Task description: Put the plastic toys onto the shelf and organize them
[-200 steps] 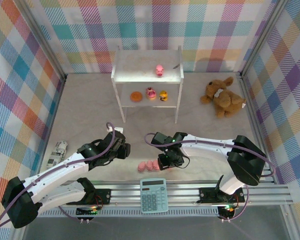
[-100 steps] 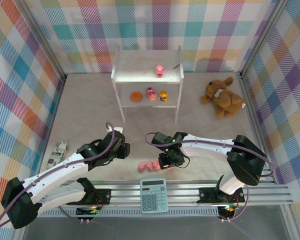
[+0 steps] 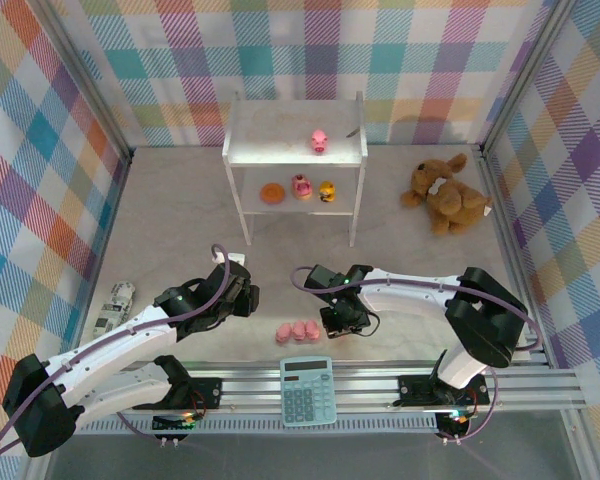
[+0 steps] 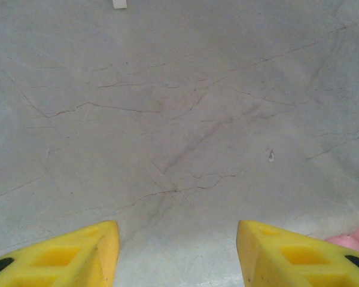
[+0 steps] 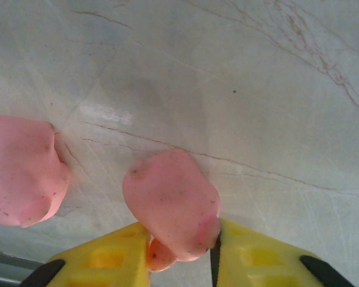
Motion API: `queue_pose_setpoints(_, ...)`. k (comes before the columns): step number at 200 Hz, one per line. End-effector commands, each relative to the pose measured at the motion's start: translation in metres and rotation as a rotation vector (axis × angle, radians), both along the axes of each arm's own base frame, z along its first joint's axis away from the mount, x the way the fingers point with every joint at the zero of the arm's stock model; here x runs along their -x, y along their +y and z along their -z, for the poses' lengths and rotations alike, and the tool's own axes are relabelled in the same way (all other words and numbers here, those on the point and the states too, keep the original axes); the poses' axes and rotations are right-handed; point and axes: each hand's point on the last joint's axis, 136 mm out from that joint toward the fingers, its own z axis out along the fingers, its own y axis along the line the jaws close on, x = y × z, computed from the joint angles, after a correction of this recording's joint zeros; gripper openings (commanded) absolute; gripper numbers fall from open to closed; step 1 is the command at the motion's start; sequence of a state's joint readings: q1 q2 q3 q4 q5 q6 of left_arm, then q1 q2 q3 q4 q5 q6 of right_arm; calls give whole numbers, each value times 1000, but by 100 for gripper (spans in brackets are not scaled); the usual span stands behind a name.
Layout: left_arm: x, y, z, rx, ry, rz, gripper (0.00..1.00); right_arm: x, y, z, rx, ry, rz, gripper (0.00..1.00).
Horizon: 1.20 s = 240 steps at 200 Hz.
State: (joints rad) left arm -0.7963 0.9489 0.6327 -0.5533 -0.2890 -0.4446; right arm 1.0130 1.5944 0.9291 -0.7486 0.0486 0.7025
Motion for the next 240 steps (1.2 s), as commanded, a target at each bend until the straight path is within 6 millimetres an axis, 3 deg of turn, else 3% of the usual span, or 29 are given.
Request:
queue_pose_setpoints(1, -1, 2, -8, -30, -14, 8, 54, 0, 2, 5, -6, 18, -6, 20)
queue_pose_setpoints(34, -2, 2, -7, -35, -14, 10, 54, 0, 5, 5, -21, 27, -21, 7)
queue_pose_setpoints(58, -4, 1, -13, -35, -26, 12, 54, -6, 8, -16, -43, -12, -39, 1)
queue_pose_setpoints(83, -9, -2, -27, -32, -53, 16, 54, -22, 10, -70, -72, -126, -64, 2)
queue_pose_setpoints(145, -27, -12, -85, 3, -143, 31, 54, -94, 17, -271, -201, -579, -166, 3)
queue_pose_setpoints(175, -34, -15, -114, 24, -184, 36, 54, -131, 21, -349, -256, -780, -173, 4)
queue_pose_setpoints(203, -37, -12, -129, 28, -217, 31, 54, -167, 16, -385, -289, -865, -130, 5)
queue_pose_setpoints(240, -37, -6, -129, 17, -212, 14, 54, -207, 11, -397, -276, -897, -80, 5)
